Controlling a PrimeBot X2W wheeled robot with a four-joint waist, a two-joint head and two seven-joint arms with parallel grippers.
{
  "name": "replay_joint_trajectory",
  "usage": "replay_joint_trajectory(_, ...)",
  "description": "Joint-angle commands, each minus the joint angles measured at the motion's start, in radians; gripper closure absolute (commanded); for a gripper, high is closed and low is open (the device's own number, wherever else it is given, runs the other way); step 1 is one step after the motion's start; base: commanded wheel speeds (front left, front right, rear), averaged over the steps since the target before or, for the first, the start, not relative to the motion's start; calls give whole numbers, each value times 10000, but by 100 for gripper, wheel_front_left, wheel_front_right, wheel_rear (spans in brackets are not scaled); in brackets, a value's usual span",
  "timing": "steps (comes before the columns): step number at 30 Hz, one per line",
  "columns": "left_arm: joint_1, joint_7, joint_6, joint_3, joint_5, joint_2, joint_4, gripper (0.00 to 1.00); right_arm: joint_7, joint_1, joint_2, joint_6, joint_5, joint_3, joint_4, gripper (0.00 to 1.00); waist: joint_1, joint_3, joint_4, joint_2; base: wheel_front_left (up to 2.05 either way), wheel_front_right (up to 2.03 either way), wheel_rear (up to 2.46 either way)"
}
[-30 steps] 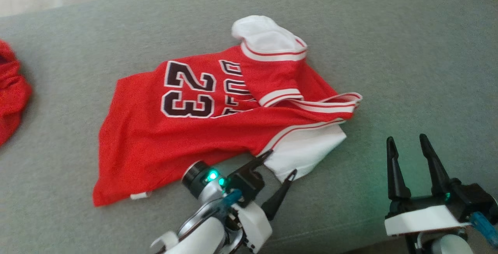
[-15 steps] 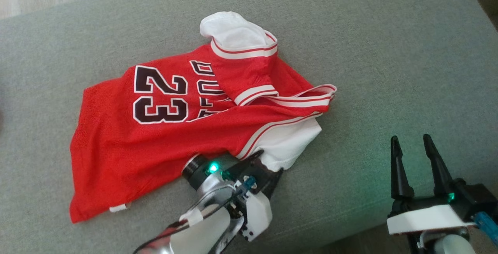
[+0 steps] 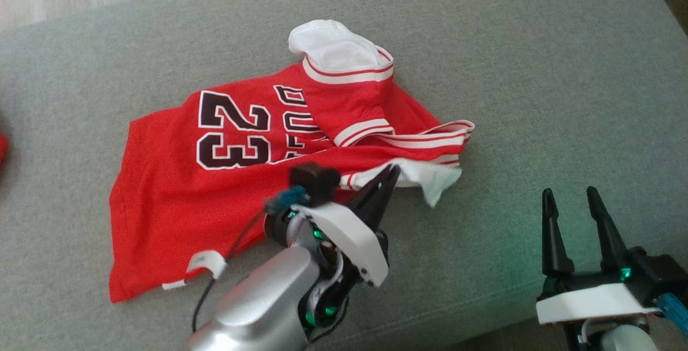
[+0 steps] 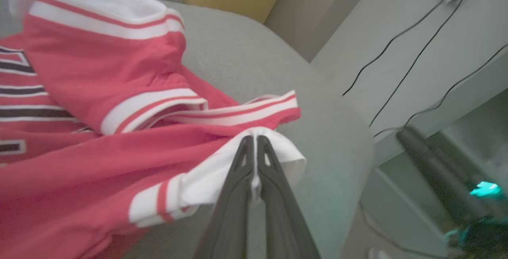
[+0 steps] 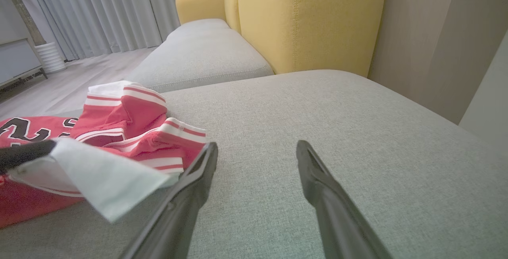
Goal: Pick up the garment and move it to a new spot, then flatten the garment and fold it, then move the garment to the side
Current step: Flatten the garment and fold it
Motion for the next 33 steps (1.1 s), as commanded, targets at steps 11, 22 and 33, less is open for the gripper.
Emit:
replay_joint_trajectory(11, -147, 1004, 180, -1297, -1667, -18, 805, 0, -111, -222, -85, 73, -26, 139, -175, 0, 0, -61, 8, 0, 0, 0, 0)
replay_joint_trajectory(22, 686, -785, 538, -809, -1206, 353, -5, 0, -111, 214, -85, 73, -190, -323, -227, 0, 0, -863, 452, 0, 0, 0, 0)
replay_joint_trajectory(33, 3589, -923, 1917, 3653, 2652, 931, -3277, 0, -111, 633, -85, 73, -520, -711, -391, 0, 0, -1485, 1632, 0, 0, 0, 0)
